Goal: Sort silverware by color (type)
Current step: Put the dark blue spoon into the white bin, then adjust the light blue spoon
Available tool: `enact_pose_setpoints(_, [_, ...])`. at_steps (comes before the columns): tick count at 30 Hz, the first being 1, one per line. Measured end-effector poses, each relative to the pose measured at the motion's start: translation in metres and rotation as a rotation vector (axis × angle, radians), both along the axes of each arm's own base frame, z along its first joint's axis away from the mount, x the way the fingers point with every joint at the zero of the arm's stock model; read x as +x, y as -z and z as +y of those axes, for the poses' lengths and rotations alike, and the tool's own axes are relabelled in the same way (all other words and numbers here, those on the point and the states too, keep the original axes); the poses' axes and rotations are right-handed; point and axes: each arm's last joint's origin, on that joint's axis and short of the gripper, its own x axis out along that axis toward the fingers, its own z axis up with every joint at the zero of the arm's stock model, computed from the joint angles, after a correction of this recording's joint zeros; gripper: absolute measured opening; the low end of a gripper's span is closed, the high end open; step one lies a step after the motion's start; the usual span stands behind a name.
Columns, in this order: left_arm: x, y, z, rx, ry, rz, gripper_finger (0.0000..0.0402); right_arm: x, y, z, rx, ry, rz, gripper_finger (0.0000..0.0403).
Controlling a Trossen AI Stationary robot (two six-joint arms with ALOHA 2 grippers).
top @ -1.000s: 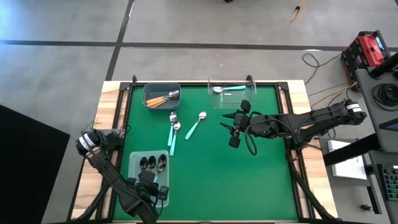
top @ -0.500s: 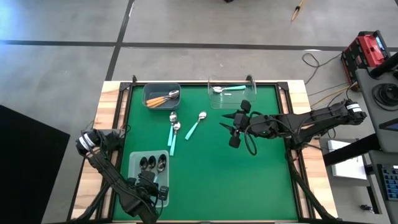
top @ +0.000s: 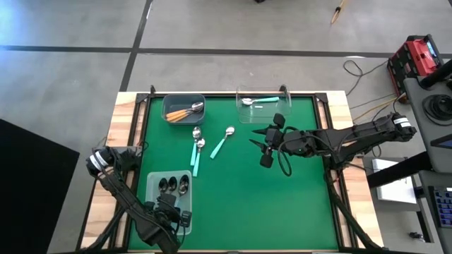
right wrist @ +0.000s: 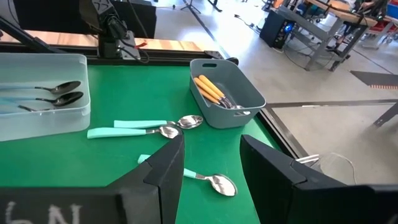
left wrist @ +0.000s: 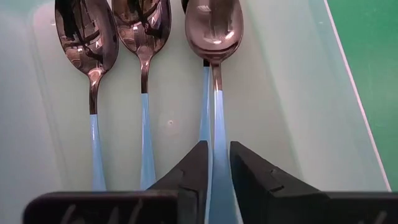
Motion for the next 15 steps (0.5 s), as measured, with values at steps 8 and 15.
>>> enact_pose_setpoints(8, [0.0,0.0,0.0,0.001,0.001,0.001,0.0115,0.0,0.0,0.0,0.0,0.0,0.002,0.0148])
enact_pose_setpoints(15, [0.0,-0.029,0.0,0.03,0.153,0.059,0.0145,-0.001,0.001,0.001,0.017,-0.003,0.01,0.0148])
